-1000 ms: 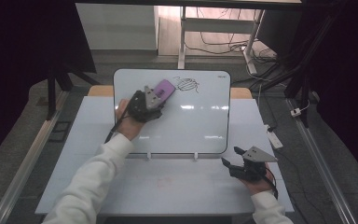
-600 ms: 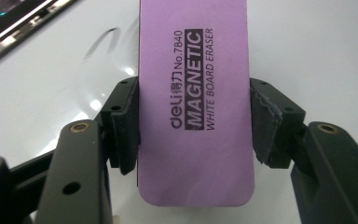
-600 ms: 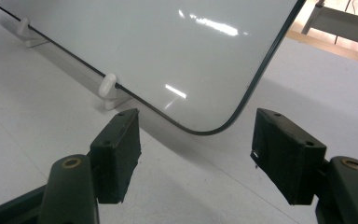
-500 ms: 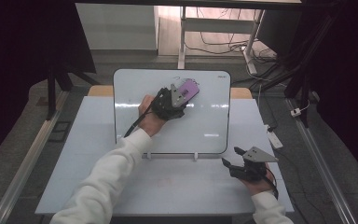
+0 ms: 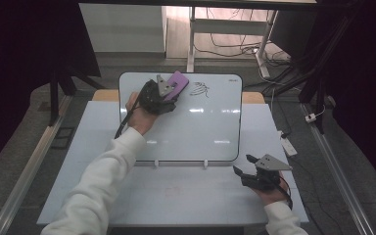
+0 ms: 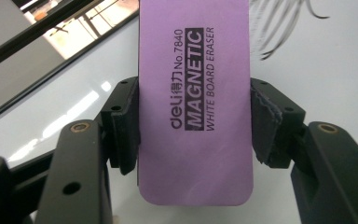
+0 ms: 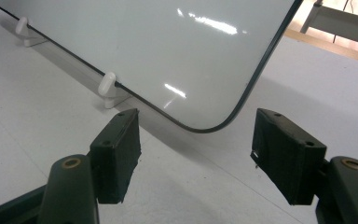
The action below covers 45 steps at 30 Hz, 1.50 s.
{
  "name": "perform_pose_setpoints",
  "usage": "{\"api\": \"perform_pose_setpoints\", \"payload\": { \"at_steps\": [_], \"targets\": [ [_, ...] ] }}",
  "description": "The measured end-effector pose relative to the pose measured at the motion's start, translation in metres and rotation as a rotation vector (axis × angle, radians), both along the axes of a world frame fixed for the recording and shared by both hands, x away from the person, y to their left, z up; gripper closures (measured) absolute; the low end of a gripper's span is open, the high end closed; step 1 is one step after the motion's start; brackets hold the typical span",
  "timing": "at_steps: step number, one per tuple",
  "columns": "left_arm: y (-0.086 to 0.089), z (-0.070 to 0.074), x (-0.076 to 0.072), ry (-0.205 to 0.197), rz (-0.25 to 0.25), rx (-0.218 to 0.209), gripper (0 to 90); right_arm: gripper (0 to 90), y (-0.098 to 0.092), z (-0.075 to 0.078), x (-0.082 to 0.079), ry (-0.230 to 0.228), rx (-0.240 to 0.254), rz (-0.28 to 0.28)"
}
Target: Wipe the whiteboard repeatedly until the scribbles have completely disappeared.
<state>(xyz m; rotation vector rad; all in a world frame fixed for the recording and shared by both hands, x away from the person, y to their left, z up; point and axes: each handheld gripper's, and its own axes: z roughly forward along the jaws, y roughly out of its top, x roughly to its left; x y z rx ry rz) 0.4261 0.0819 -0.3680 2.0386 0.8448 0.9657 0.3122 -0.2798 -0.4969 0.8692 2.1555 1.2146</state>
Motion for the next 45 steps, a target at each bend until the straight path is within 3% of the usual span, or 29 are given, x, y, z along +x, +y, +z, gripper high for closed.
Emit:
{"api": "perform_pose_setpoints", "payload": {
  "at_steps": [8,20,22,24,29,33,40,45],
  "targets": [
    [-0.043,-0.009,-0.003,0.018,-0.099,0.022,41.4,31.3,-0.001,0.000,0.000,0.002,0.003,0.000],
    [-0.051,-0.011,-0.003,0.030,-0.125,0.021,41.4,31.3,-0.003,0.000,-0.002,0.003,0.003,-0.008],
    [-0.054,-0.012,-0.004,0.036,-0.141,0.019,41.4,31.3,-0.002,0.000,-0.001,0.003,0.002,-0.008],
    [-0.058,-0.015,-0.004,0.068,-0.179,-0.001,41.4,31.3,-0.002,-0.001,-0.001,0.004,0.001,-0.008],
    [-0.073,-0.021,-0.008,0.073,-0.215,0.040,41.4,31.3,-0.003,0.000,-0.002,0.002,0.003,-0.010],
    [-0.069,-0.015,-0.004,0.077,-0.208,0.037,41.4,31.3,-0.004,0.000,-0.002,0.001,0.004,-0.010],
    [-0.042,0.013,0.011,0.056,-0.093,-0.007,41.4,31.3,-0.006,0.000,-0.002,-0.001,0.008,-0.014],
    [-0.047,0.013,0.014,0.066,-0.102,0.008,41.4,31.3,-0.006,0.000,-0.002,-0.002,0.010,-0.015]
  ]
}}
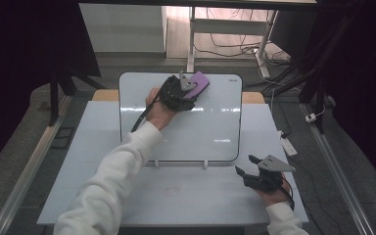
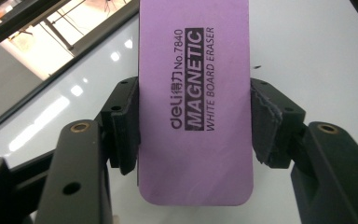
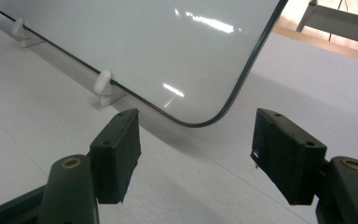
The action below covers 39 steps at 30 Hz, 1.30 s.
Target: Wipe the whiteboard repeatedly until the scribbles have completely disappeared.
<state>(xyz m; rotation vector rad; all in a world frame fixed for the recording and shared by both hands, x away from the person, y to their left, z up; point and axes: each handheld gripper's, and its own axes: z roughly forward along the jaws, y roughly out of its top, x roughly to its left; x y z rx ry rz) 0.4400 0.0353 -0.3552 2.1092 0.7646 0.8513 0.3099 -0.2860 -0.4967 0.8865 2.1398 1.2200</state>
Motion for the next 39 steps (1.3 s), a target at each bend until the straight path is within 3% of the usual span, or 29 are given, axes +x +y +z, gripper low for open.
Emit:
{"api": "perform_pose_setpoints", "payload": {
  "at_steps": [4,9,12,19,21,25,28,31,35,39],
  "targets": [
    [-0.023,-0.009,-0.004,0.019,-0.062,0.020,41.4,31.3,0.000,0.000,0.000,-0.003,-0.001,0.001],
    [-0.045,-0.020,-0.013,0.047,-0.135,0.085,41.4,31.3,0.000,0.000,0.000,-0.001,0.000,0.001],
    [-0.040,-0.018,-0.013,0.059,-0.131,0.081,41.4,31.3,0.000,0.000,0.000,-0.002,0.000,0.002],
    [0.003,0.001,-0.004,0.032,-0.016,0.015,41.4,31.3,0.000,0.000,-0.001,-0.006,-0.001,0.001],
    [0.014,0.005,-0.002,0.013,0.013,0.015,41.4,31.3,0.000,0.000,-0.001,-0.005,-0.002,0.001],
    [0.027,0.009,0.000,0.012,0.036,0.002,41.4,31.3,0.000,0.000,-0.001,-0.003,-0.002,0.000],
    [0.021,0.005,-0.001,0.015,0.017,0.011,41.4,31.3,0.001,0.000,0.000,-0.001,-0.003,0.000],
    [0.004,-0.002,-0.002,0.024,-0.021,0.022,41.4,31.3,0.001,0.000,0.000,-0.005,-0.004,0.001],
    [-0.020,-0.014,-0.012,0.026,-0.073,0.078,41.4,31.3,0.000,0.000,0.000,-0.006,-0.003,0.000],
    [-0.010,-0.021,-0.017,0.049,-0.088,0.077,41.4,31.3,0.000,0.000,0.000,-0.003,-0.001,0.003]
  ]
}}
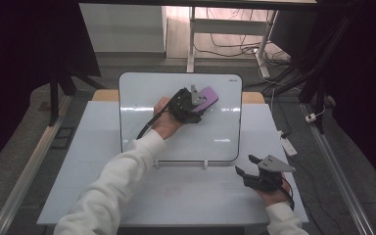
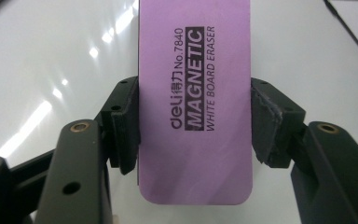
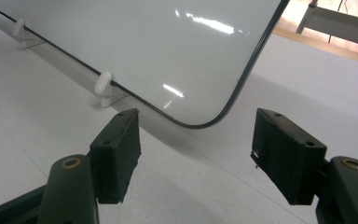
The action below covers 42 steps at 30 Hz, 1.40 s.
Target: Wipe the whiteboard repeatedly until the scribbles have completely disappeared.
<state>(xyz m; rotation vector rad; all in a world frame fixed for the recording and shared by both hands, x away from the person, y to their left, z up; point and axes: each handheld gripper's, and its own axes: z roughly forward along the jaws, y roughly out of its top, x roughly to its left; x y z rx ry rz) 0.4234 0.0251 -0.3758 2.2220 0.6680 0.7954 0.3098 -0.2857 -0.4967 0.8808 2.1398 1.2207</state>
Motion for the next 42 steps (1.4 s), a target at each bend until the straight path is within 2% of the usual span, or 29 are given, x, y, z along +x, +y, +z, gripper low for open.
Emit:
{"api": "perform_pose_setpoints", "payload": {
  "at_steps": [3,10,15,20,27,35,42],
  "targets": [
    [0.018,0.002,0.000,0.019,0.019,-0.022,41.4,31.3,0.001,0.000,0.000,-0.002,-0.003,0.003],
    [0.055,0.006,-0.003,0.023,0.075,-0.033,41.4,31.3,0.002,0.000,0.000,-0.004,-0.007,0.000],
    [0.071,0.005,-0.005,0.032,0.095,-0.055,41.3,31.3,0.003,0.000,0.000,-0.004,-0.011,0.000],
    [0.077,0.005,-0.007,0.046,0.096,-0.073,41.4,31.3,0.003,0.000,0.000,-0.005,-0.010,0.002],
    [0.081,-0.001,-0.018,0.105,0.043,-0.096,41.3,31.4,0.004,0.001,-0.001,-0.018,-0.009,0.009],
    [0.085,-0.017,-0.038,0.186,-0.047,-0.163,41.3,31.4,0.015,0.004,-0.007,-0.057,-0.055,0.054],
    [0.092,-0.036,-0.058,0.247,-0.093,-0.219,41.3,31.5,0.016,0.004,-0.008,-0.057,-0.064,0.061]
  ]
}}
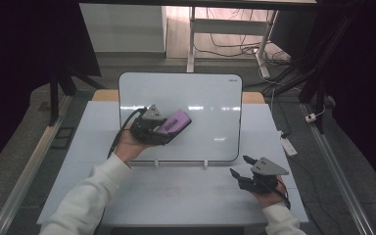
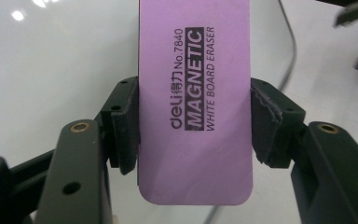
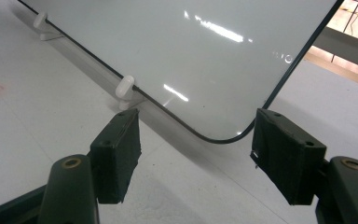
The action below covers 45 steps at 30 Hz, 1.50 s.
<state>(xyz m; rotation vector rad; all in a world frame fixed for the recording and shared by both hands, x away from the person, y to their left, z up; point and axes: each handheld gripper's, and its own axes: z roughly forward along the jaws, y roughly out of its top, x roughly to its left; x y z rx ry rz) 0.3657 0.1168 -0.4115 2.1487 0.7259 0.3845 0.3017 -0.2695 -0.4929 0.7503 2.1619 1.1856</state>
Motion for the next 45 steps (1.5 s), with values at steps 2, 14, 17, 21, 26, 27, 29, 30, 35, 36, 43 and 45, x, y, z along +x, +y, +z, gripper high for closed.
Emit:
{"api": "perform_pose_setpoints", "payload": {
  "at_steps": [2,14,17,21,26,27,29,30,35,36,43,45],
  "targets": [
    [0.003,-0.006,-0.004,0.027,-0.015,-0.020,41.3,31.5,0.001,0.000,0.000,-0.006,-0.002,0.006],
    [0.006,-0.028,-0.029,0.086,-0.067,-0.057,41.3,31.5,0.013,0.003,-0.007,-0.055,-0.064,0.061],
    [0.003,-0.030,-0.031,0.093,-0.083,-0.042,41.3,31.5,0.018,0.004,-0.010,-0.074,-0.083,0.075],
    [-0.004,-0.035,-0.033,0.108,-0.106,-0.031,41.3,31.9,0.024,0.004,-0.014,-0.098,-0.116,0.097],
    [-0.015,-0.043,-0.034,0.135,-0.137,-0.018,41.3,32.3,0.029,0.004,-0.017,-0.115,-0.142,0.116],
    [-0.017,-0.044,-0.034,0.140,-0.144,-0.013,41.3,32.3,0.030,0.004,-0.018,-0.117,-0.145,0.119],
    [-0.021,-0.046,-0.034,0.152,-0.156,-0.024,41.3,32.5,0.031,0.005,-0.019,-0.121,-0.144,0.126],
    [-0.023,-0.046,-0.034,0.157,-0.162,-0.028,41.3,32.6,0.032,0.005,-0.020,-0.126,-0.145,0.128],
    [-0.029,-0.048,-0.035,0.174,-0.191,-0.038,41.3,32.8,0.037,0.005,-0.022,-0.140,-0.166,0.139],
    [-0.030,-0.048,-0.035,0.180,-0.194,-0.042,41.3,32.8,0.037,0.005,-0.022,-0.144,-0.174,0.142],
    [-0.035,-0.051,-0.034,0.207,-0.212,-0.047,41.3,33.0,0.043,0.008,-0.025,-0.169,-0.206,0.163],
    [-0.037,-0.051,-0.034,0.212,-0.220,-0.037,41.3,33.1,0.046,0.010,-0.027,-0.180,-0.222,0.173]
  ]
}}
